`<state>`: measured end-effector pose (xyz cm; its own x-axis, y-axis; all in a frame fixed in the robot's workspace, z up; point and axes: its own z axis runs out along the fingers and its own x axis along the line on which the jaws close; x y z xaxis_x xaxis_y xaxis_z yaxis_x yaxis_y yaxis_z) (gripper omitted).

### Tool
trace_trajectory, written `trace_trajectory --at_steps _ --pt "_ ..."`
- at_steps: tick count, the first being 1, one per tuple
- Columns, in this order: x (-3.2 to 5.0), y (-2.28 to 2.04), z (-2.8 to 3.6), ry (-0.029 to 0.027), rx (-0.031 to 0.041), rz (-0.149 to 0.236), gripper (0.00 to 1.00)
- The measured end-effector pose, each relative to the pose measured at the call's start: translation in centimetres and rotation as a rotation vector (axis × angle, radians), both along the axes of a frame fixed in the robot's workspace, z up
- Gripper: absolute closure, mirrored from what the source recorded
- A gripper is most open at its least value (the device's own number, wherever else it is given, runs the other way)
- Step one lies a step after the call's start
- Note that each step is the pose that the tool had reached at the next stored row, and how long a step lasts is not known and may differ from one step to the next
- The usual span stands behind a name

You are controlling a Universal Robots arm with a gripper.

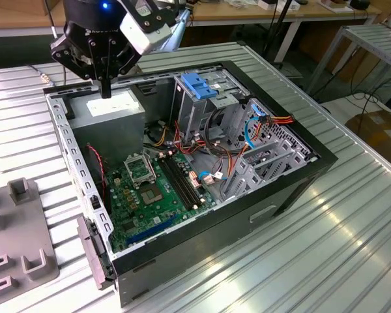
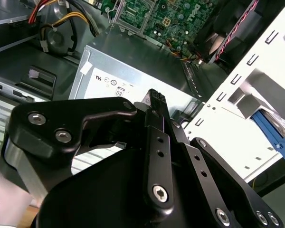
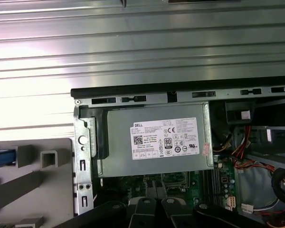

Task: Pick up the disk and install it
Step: 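Reach for the disk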

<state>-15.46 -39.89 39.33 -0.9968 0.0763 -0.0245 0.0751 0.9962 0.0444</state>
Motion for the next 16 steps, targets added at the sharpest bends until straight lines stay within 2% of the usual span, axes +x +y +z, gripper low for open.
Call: trace_trajectory --at_steps 16 --pt "-1.36 0.0 0.0 0.0 0.0 0.0 0.9"
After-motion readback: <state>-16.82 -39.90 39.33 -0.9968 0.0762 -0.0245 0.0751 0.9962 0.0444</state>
